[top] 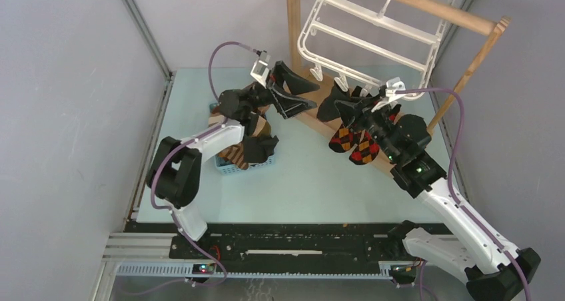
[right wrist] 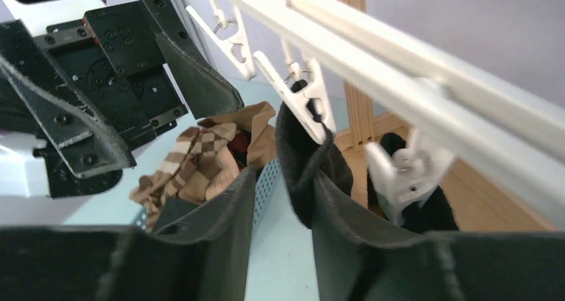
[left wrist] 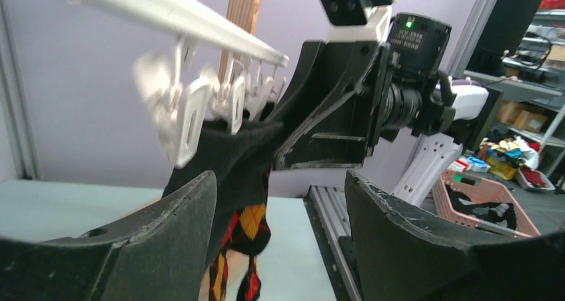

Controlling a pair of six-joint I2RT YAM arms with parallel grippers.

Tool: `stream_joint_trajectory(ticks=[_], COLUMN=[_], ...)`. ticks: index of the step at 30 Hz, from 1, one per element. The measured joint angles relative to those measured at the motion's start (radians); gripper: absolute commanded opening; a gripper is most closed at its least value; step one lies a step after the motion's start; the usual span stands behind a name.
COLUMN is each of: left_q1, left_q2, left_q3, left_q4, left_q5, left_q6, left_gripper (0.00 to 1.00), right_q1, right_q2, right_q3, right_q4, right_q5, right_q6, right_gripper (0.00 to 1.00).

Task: Clip the socks to the hanger
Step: Clamp the sock onto the hanger.

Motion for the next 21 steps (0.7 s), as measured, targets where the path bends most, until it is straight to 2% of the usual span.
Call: stream_joint_trajectory(ticks=[7,11,14,21], left_q1=[0.029,0.035,0.035,0.025], left_q2=[-0.183,-0.356,-0.533,-0.912], left_q3=[-0.246,-0.373,-0.45,-0.476], left_q4=[-0.041,-0.141,-0.313,-0.937], left_q5=[-0.038,-0.063,-0.095,-0.296], left_q6=[0.088,0.174,0.282,0.602], left_gripper=[0.75,0.75,0.76,0.78], right_q1=[-0.003,-0.029,-0.107,-0.251], right_q2=[-0.095,-0.157,-0.196,-0.285], right_q3=[0.0,0.01,0.039,0.088], right_q4=[-0.127,-0.251,-0.386,-0.734], right_q5=[-0.165,-0.285,-0.42,-0.708], right_q6=[-0.107,-0.177,-0.27,-0.547], right_gripper=[0.72,0.84,0.87,0.88])
